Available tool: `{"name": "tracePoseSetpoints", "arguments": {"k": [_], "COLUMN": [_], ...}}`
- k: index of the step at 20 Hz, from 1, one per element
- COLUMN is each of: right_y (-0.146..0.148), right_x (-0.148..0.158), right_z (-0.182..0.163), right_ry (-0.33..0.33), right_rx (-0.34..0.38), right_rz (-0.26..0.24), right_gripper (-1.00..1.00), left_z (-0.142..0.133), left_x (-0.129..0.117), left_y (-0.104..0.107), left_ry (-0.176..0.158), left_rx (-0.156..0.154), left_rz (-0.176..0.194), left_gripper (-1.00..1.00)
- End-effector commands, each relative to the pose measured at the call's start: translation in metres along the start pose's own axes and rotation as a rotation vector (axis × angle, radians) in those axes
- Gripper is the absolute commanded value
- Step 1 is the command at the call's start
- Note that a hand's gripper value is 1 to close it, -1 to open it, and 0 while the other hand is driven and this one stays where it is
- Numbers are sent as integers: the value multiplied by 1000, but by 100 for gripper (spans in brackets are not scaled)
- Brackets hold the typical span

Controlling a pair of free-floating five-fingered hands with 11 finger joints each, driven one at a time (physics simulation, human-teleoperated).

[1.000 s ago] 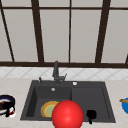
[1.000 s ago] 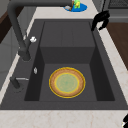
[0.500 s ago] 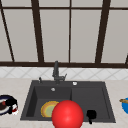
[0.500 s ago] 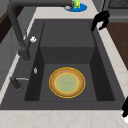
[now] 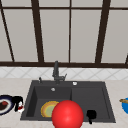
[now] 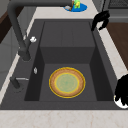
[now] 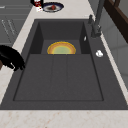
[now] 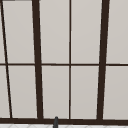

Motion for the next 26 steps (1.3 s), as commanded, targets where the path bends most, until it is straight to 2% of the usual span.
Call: {"name": "tracePoseSetpoints", "arguments": {"k": [1,6,7,12,15,16,17,19,22,26], "right_y": [0,0,0,0,0,0,0,0,0,0], "right_x": [0,0,0,0,0,0,0,0,0,0], "right_z": [0,0,0,0,0,0,0,0,0,0], "right_ry": [0,0,0,0,0,0,0,0,0,0], "right_rx": [0,0,0,0,0,0,0,0,0,0], "right_rz": [0,0,0,0,0,0,0,0,0,0], "right_gripper": [0,0,0,0,0,0,0,0,0,0], "left_z": [-17,-45,-47,-69,-82,-84,-74,-83,-107,-130], "left_x": [-9,-26,-32,-54,-59,-59,-55,-58,-68,-79], "left_y": [8,17,20,32,34,34,32,33,39,44], "left_ry": [33,19,22,29,47,51,8,9,32,37], "left_rx": [3,-24,-12,0,11,-4,-7,-11,-49,-50], "left_rz": [3,3,8,5,5,7,12,2,7,8], "left_gripper": [100,100,100,100,100,100,100,100,100,100]}}
